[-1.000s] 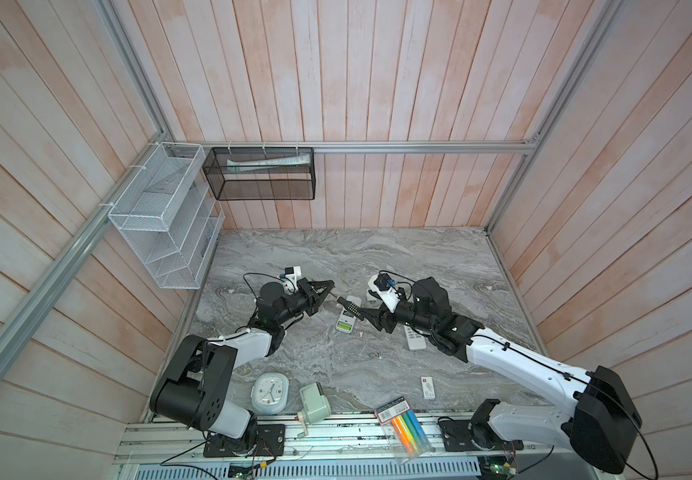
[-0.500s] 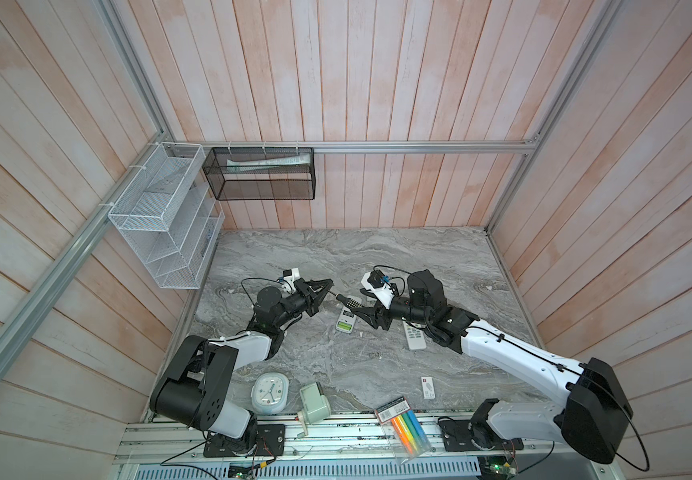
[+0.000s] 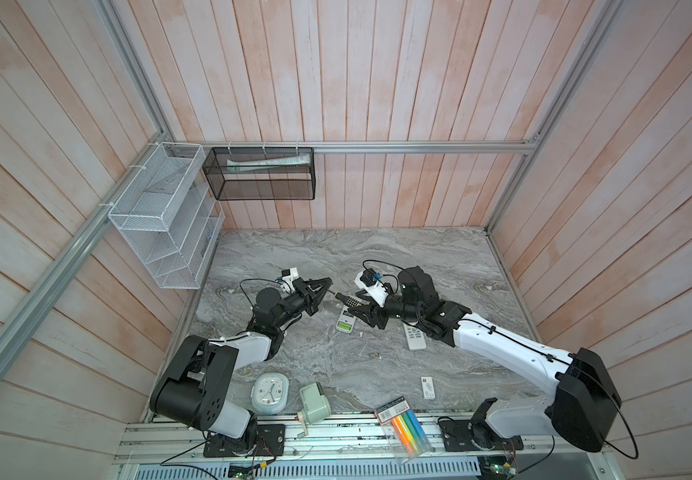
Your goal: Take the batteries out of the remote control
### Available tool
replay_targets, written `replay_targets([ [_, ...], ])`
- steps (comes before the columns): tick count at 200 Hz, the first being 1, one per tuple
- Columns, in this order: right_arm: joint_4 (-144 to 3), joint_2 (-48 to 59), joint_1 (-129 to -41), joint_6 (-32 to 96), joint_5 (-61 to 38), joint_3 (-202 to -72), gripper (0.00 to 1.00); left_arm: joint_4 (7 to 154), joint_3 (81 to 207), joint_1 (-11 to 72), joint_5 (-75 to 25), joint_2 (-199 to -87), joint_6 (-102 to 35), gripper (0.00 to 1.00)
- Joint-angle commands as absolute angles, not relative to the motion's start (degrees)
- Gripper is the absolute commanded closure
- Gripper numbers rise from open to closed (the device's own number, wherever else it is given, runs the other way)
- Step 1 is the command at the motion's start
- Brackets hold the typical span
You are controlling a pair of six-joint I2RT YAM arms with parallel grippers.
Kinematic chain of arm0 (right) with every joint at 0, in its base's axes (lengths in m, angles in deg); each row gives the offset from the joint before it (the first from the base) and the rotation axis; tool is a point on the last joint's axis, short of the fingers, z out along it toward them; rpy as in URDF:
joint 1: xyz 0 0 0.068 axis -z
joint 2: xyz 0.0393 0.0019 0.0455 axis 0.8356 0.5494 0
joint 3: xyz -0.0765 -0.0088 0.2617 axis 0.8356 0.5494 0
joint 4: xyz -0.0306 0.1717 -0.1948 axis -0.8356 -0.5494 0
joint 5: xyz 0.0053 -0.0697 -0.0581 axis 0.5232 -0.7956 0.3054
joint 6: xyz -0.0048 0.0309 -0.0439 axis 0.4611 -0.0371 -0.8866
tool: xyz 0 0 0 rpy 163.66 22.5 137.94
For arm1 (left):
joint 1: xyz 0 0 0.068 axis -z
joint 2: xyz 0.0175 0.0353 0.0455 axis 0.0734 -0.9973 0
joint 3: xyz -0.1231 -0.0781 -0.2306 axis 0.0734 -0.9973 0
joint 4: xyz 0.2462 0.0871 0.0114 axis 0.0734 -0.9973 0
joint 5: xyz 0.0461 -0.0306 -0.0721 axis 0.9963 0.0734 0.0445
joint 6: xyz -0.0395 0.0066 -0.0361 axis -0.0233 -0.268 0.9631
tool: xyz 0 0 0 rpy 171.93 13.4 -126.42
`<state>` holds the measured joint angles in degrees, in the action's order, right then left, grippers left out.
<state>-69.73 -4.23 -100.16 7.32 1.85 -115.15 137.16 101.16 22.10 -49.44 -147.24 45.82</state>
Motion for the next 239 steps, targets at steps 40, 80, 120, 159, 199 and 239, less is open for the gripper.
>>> replay_targets([
  [40, -71.97, -2.92, -100.86, 7.18, 2.16, -117.89, 0.54, 139.21, 100.5, 21.88, -49.68, -147.8, 45.41, 1.0],
  [80, -71.93, -2.65, -100.95, 7.11, 2.41, -118.53, 0.65, 139.26, 100.34, 21.88, -49.94, -148.28, 45.13, 1.0],
  [120, -72.96, -1.99, -101.19, 6.3, 3.11, -119.17, 0.91, 138.6, 100.44, 21.87, -50.29, -148.91, 44.44, 1.0],
  [159, -75.52, -2.33, -101.49, 4.23, 0.81, -118.39, 1.0, 132.89, 102.35, 21.7, -52.34, -149.22, 39.86, 0.78],
  [199, -78.31, -5.71, -101.49, 3.49, -8.52, -114.81, 1.0, 120.46, 106.03, 21.0, -54.41, -148.61, 30.12, 0.44],
  [239, -82.15, -11.28, -101.5, 3.9, -18.01, -110.51, 1.0, 103.25, 111.51, 20.81, -55.17, -148.62, 16.84, 0.16],
])
